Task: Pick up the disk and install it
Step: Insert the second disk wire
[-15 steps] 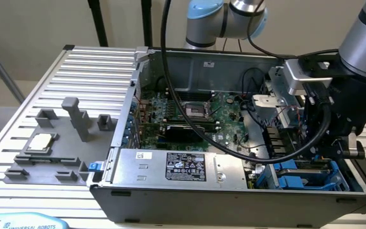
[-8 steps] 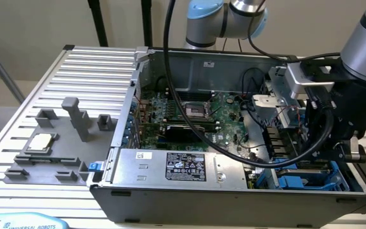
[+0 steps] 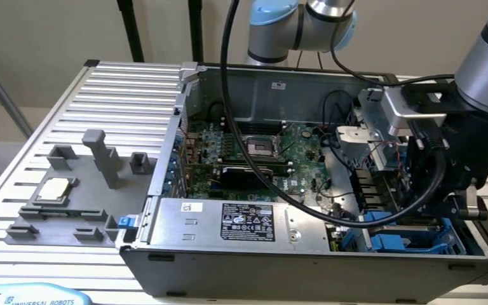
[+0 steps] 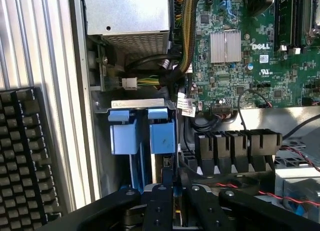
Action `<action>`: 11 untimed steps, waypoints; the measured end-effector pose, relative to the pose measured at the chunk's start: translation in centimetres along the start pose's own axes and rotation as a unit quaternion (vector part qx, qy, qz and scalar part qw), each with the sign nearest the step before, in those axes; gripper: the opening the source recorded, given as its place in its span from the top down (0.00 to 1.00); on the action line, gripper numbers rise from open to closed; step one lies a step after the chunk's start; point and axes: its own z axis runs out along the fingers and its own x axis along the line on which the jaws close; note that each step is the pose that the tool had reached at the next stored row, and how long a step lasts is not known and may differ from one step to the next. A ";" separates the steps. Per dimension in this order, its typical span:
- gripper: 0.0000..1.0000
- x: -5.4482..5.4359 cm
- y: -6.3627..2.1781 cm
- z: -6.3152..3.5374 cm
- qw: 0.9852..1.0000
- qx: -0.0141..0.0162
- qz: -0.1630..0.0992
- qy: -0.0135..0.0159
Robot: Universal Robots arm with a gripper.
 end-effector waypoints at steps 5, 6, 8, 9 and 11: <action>0.84 0.0 -0.19 0.29 1.000 -0.003 0.000 0.000; 0.84 0.0 -0.20 0.35 1.000 -0.003 0.000 0.000; 0.84 0.0 -0.23 0.46 1.000 -0.005 0.000 0.000; 0.84 0.0 -0.24 0.52 1.000 -0.006 0.000 0.001; 0.84 0.0 -0.26 0.63 1.000 -0.007 0.000 0.001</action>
